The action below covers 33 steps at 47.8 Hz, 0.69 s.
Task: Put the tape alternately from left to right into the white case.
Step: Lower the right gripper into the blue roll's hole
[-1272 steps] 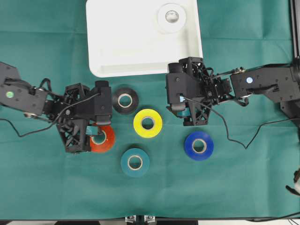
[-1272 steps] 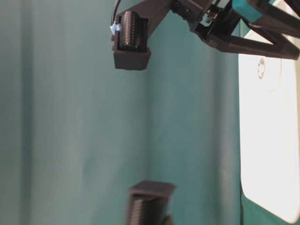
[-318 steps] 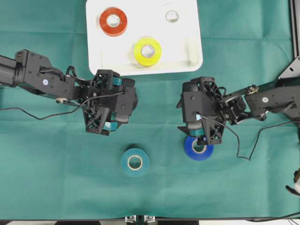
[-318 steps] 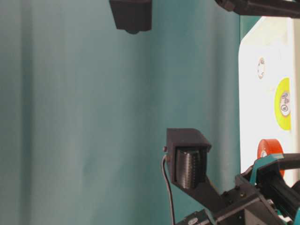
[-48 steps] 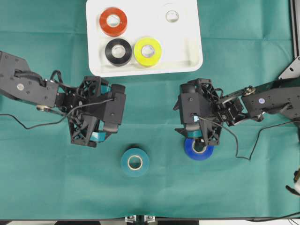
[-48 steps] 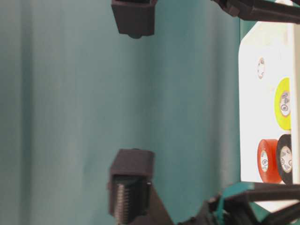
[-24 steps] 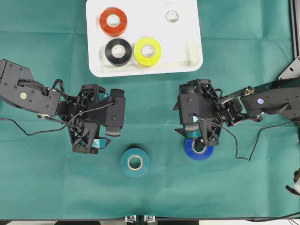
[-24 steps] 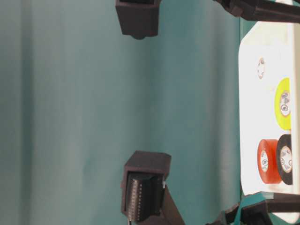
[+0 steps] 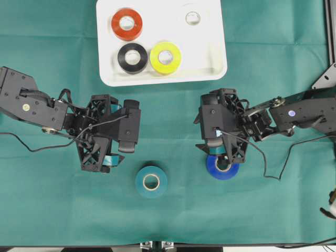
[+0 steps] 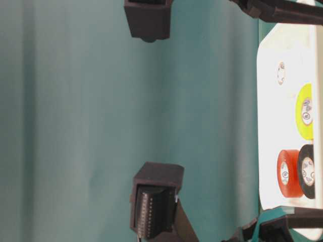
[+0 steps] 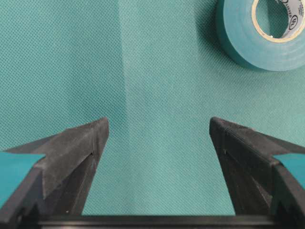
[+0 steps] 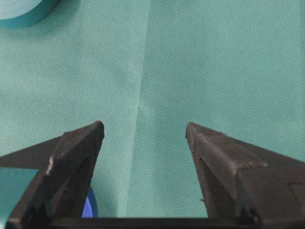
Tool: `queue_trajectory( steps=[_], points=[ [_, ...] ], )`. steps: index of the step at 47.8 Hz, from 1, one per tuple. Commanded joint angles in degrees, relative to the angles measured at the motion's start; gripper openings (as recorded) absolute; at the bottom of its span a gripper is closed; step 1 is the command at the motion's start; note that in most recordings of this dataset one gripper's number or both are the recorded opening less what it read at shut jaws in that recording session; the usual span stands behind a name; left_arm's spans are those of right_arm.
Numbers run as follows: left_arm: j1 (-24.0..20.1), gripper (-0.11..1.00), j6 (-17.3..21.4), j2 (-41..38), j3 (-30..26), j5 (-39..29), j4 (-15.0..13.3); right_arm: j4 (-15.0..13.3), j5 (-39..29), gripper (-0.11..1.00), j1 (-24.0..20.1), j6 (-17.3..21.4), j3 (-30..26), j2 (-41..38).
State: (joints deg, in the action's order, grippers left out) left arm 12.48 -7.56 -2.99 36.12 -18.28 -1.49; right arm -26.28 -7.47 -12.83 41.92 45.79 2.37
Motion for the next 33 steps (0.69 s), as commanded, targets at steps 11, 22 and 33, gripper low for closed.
queue_trajectory(
  steps=[11, 22, 33],
  points=[
    [0.26, 0.55, 0.09, 0.79, -0.62, 0.26, 0.0, 0.0, 0.35, 0.79, -1.32, 0.18, -1.14, 1.49],
    [0.26, 0.55, 0.09, 0.79, -0.62, 0.26, 0.0, 0.26, 0.35, 0.79, -4.39, 0.26, -0.18, 2.55],
    [0.26, 0.55, 0.0, 0.79, -0.62, 0.26, 0.0, 0.26, -0.26, 0.79, -5.98, 4.31, 1.93, 3.52]
  ],
)
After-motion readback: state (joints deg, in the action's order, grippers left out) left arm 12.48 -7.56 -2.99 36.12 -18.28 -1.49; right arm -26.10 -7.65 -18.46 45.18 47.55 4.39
